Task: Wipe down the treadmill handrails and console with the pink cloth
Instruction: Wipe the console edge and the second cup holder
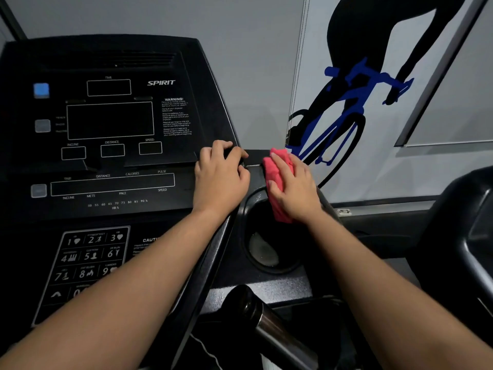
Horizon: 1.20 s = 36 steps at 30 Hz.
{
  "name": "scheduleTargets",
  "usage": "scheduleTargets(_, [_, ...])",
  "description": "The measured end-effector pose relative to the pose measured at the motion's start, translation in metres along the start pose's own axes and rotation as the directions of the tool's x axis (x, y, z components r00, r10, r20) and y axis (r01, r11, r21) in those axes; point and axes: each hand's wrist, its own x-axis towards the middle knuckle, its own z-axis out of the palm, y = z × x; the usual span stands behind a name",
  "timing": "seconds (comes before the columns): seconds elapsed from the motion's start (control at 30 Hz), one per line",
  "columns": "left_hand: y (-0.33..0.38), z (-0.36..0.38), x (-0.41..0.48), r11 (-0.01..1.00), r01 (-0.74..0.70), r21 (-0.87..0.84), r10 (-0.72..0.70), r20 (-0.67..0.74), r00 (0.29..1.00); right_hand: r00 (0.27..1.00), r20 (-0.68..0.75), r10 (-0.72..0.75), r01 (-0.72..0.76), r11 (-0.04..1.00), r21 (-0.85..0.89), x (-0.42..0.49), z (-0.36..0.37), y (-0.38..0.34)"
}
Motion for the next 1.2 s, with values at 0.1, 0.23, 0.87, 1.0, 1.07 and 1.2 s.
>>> scheduleTargets(0.1, [0.0, 0.001, 0.001, 1.0, -0.015, 0.021, 0.016, -0.013, 1.0, 0.994, -0.093, 0.065, -0.073, 0.993, -0.091, -0.01, 0.018, -0.008])
scheduleTargets(0.23, [0.0, 0.001, 0.0, 1.0, -0.008, 0.018, 0.008, -0.008, 1.0, 0.999, -0.048, -0.009, 0.002, 0.991, -0.136, -0.027, 0.042, -0.035])
scheduleTargets(0.87, [-0.002, -0.003, -0.001, 0.999, 0.003, -0.046, -0.001, 0.038, 0.999, 0.808, 0.123, 0.576, -0.573, 0.817, -0.061, -0.023, -0.014, 0.024])
scheduleTargets(1.0, [-0.001, -0.003, 0.0, 0.999, 0.005, -0.043, -0.003, 0.034, 0.999, 0.771, 0.372, 0.517, -0.457, 0.856, -0.242, -0.03, -0.029, 0.065])
scheduleTargets(1.07, [-0.001, -0.003, 0.0, 1.0, 0.002, -0.028, -0.001, 0.025, 1.0, 0.721, 0.463, 0.515, -0.427, 0.857, -0.289, -0.033, -0.04, 0.07])
scheduleTargets(1.2, [-0.001, -0.002, 0.0, 1.0, -0.006, -0.014, 0.007, 0.024, 1.0, 0.546, 0.55, 0.632, -0.522, 0.77, -0.367, -0.029, -0.07, 0.057])
